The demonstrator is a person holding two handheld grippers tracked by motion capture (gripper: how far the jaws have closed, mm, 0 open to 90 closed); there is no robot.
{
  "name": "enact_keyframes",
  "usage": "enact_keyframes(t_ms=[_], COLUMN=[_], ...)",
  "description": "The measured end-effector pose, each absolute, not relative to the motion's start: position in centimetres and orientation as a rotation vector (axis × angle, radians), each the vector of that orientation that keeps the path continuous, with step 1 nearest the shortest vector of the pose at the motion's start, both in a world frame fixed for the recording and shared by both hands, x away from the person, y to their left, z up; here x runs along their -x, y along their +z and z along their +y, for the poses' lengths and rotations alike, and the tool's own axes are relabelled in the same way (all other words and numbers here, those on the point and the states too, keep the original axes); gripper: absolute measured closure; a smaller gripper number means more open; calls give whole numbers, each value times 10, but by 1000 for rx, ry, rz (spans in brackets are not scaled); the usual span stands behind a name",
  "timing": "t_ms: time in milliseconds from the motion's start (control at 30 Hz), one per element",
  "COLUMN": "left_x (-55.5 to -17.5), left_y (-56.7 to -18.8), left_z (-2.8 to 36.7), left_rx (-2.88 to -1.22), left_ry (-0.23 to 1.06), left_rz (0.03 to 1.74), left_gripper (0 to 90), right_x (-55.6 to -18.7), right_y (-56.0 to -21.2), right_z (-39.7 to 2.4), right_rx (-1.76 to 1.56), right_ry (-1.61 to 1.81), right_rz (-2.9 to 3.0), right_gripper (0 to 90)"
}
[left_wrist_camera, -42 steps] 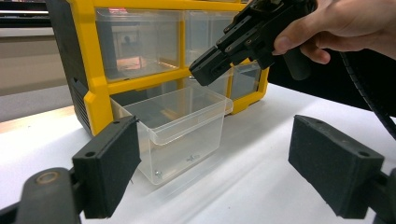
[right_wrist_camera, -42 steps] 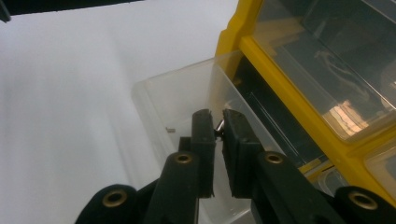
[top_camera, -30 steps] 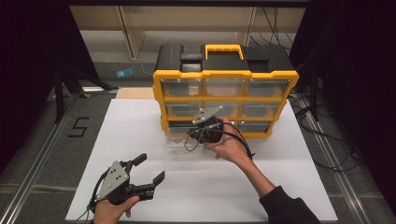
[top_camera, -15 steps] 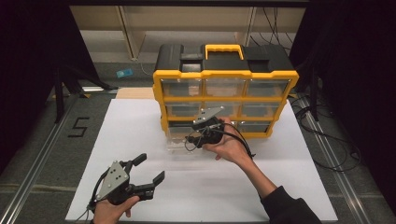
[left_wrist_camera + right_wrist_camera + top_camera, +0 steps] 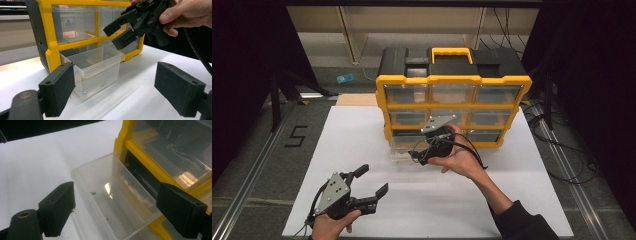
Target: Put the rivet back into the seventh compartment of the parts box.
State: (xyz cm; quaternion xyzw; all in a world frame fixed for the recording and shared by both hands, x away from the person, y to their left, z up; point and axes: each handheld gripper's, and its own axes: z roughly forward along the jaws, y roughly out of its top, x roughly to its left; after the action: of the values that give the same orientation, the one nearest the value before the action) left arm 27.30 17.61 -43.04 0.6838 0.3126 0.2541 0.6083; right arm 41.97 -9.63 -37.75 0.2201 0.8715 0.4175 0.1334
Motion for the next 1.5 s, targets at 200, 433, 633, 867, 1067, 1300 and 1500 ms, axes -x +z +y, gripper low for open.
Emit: enact_keyframes(t_ms=[200, 433, 633, 867, 1067, 1300, 1500], left_x=[-273, -272, -272, -273, -273, -273, -273], left_y=[-431, -431, -431, -431, -431, -431, -431], left_z=[175, 175, 175, 175, 175, 175, 175], left_rx=[-1571, -1575, -1576, -1577, -1577, -1575, -1574], left_ry=[580, 581, 581, 585, 585, 583, 583], left_rz=[727, 733, 732, 723, 724, 727, 726], left_gripper=[163, 163, 163, 163, 163, 163, 163], right_x=[-415, -406, -396, -386, -378, -372, -365], right_y=[-372, -370, -371, -373, -376, -377, -381], right_z=[-103, -113, -124, -136, -140, -146, -152], right_rx=[-638, -628, -627, -627, -637, -629, -639], right_ry=[1237, 1283, 1316, 1341, 1367, 1397, 1423], right_rz=[2500, 2460, 2442, 2416, 2405, 2379, 2368], right_gripper=[162, 162, 162, 162, 162, 161, 161])
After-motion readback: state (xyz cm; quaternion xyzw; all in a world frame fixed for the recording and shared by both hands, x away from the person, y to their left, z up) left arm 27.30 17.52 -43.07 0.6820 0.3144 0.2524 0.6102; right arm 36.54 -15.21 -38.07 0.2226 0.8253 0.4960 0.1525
